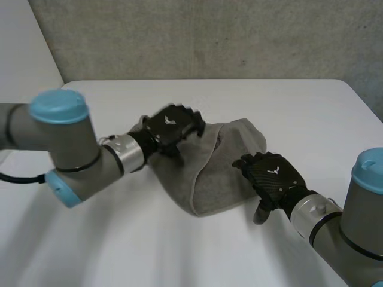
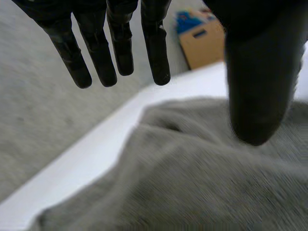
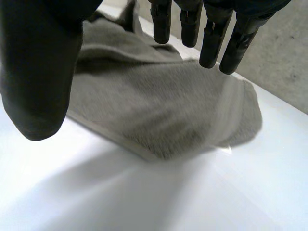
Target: Fold the towel.
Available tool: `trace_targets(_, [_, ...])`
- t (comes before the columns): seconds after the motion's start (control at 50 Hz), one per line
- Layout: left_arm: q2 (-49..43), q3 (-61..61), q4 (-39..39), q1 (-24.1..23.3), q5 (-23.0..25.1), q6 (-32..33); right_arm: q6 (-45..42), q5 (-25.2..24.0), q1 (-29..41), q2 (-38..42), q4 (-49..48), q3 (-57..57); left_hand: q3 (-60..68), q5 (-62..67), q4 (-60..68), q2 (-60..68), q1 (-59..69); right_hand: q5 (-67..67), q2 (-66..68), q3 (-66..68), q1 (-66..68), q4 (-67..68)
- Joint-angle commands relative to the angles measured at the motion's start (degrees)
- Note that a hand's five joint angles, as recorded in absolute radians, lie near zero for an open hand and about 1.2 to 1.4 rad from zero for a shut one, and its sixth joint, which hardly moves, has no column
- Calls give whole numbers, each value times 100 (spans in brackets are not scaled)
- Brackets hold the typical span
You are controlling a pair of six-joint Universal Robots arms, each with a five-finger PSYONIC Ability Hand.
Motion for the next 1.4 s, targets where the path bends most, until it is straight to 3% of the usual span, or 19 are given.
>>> trace_targets(0.02, [-548, 409, -1040, -219, 424, 1942, -547, 161, -288, 141, -15, -101, -424, -147, -376, -338, -275, -299, -343, -373, -253, -408])
trace_targets(0.14, [-698, 418, -1490, -298, 389, 3060, -636, 169, -464, 299, -6, -127, -442, -165, -393, -355, -293, -299, -343, -373, -253, -408])
trace_targets(0.22, [-751, 418, -1517, -343, 354, 3335, -636, 152, -465, 404, -15, -145, -341, -64, -292, -254, -192, -299, -343, -373, -253, -408])
trace_targets(0.34, [-874, 418, -1490, -360, -365, 3720, -636, 169, -447, 711, -6, -277, 329, 607, 378, 416, 478, -299, -343, -373, -253, -408])
trace_targets(0.4, [-865, 418, -1481, -360, -507, 3818, -636, 169, -429, 774, -6, -312, 1173, 1450, 1222, 1260, 1322, -299, -343, -373, -253, -408])
trace_targets(0.44, [-830, 409, -1473, -360, -735, 3967, -636, 178, -412, 870, -6, -364, 3669, 3946, 3717, 3755, 3817, -299, -343, -373, -253, -408])
trace_targets(0.5, [-769, 383, -1473, -360, -771, 3933, -636, 143, -412, 958, -6, -443, 4800, 5077, 4849, 4887, 4949, -299, -343, -373, -253, -408])
trace_targets(0.76, [-689, 198, -1473, -246, -797, 3871, -495, 169, -210, 1380, -6, -918, 5160, 5437, 5208, 5246, 5308, -299, -343, -373, -253, -408])
trace_targets(0.88, [-311, 57, -1464, -132, -797, 3168, 120, 143, 45, 1538, -15, -1068, 5177, 5454, 5225, 5263, 5325, -190, -234, -264, -144, -299])
trace_targets(0.92, [-75, 49, -1420, -62, -789, 2267, 286, 143, 211, 1652, -23, -1147, 5193, 5471, 5242, 5280, 5342, -206, -251, -281, -160, -316])
trace_targets(0.98, [58, 49, -1376, -18, -780, 1762, 304, 152, 282, 1705, -59, -1182, 5193, 5471, 5242, 5280, 5342, -206, -251, -281, -160, -316])
trace_targets(1.02, [303, 22, -1262, 61, -745, 939, 339, 178, 387, 1836, -190, -1313, 5244, 5521, 5292, 5330, 5392, 10, -34, -64, 56, -99])
trace_targets(1.04, [304, 22, -1262, 62, -745, 935, 340, 178, 388, 1837, -190, -1314, 5244, 5521, 5292, 5330, 5393, 12, -32, -62, 58, -97])
trace_targets(1.08, [461, -30, -1192, 79, -736, 384, 348, 292, 458, 1968, -348, -1463, 5260, 5538, 5309, 5347, 5409, 1016, 972, 942, 1062, 907])
trace_targets(1.1, [462, -30, -1191, 79, -736, 382, 348, 292, 458, 1969, -349, -1463, 5261, 5538, 5309, 5347, 5409, 1021, 977, 947, 1067, 912])
trace_targets(1.14, [523, -57, -1183, 105, -736, 223, 340, 476, 476, 2065, -445, -1630, 5294, 5571, 5343, 5381, 5443, 2493, 2448, 2418, 2539, 2383])
trace_targets(1.26, [690, -233, -1191, 229, -753, 83, 305, 670, 405, 1986, -410, -1771, 5393, 5670, 5441, 5479, 5542, 4823, 4779, 4749, 4869, 4714])
trace_targets(1.3, [822, -416, -1200, 342, -745, 83, 296, 583, 353, 1646, -375, -1762, 5393, 5670, 5441, 5479, 5542, 6690, 6646, 6616, 6736, 6581])
trace_targets(1.4, [1120, -733, -1200, 483, -727, 74, 86, 285, 204, 864, -174, -1762, 5393, 5670, 5441, 5479, 5542, 6701, 6657, 6627, 6747, 6592])
